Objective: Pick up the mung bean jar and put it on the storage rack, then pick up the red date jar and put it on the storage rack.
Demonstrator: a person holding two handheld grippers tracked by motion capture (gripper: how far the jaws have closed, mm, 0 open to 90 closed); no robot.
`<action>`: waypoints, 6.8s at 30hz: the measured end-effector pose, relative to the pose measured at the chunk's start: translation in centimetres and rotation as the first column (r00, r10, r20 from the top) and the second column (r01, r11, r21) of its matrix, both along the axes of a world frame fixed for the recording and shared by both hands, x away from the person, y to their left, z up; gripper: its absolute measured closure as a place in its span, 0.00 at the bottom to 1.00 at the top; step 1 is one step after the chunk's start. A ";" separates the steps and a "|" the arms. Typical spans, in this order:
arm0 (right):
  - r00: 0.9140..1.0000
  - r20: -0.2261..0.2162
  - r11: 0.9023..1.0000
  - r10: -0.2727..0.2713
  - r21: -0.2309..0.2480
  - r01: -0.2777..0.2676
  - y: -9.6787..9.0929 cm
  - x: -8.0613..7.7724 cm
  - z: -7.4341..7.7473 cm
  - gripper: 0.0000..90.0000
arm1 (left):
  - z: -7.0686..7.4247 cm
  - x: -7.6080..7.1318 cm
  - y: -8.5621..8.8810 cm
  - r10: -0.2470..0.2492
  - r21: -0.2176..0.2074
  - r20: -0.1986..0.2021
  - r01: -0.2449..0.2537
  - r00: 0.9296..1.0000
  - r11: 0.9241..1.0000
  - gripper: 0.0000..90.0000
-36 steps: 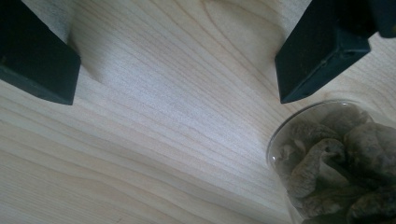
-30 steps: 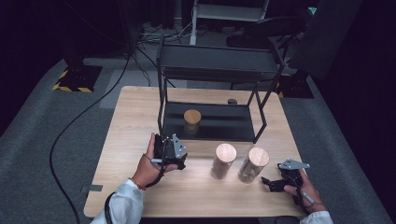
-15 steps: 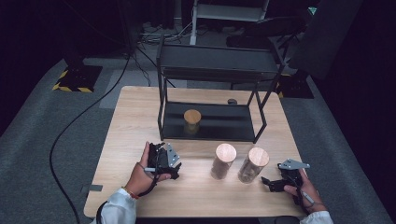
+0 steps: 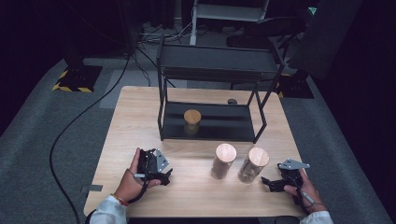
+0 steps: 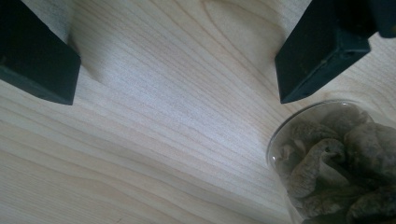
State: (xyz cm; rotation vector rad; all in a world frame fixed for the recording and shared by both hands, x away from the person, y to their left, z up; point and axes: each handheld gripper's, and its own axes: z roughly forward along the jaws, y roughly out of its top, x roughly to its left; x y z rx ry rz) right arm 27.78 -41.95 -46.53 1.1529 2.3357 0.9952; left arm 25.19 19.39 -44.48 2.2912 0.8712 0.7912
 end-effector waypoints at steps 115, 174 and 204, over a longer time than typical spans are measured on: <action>0.988 0.055 0.987 0.145 0.055 -0.148 1.1 -3.4 5.5 0.02 | -1.3 0.5 8.2 0.072 -0.228 -0.232 -0.126 0.970 0.965 0.00; 0.931 0.135 0.940 0.338 0.006 -0.342 9.0 -1.7 14.1 0.02 | -1.3 0.4 8.2 0.076 -0.228 -0.230 -0.130 0.970 0.965 0.00; 0.919 0.015 0.917 0.393 -0.083 -0.390 14.6 2.6 15.6 0.03 | -1.4 0.4 8.2 0.077 -0.228 -0.230 -0.130 0.970 0.965 0.00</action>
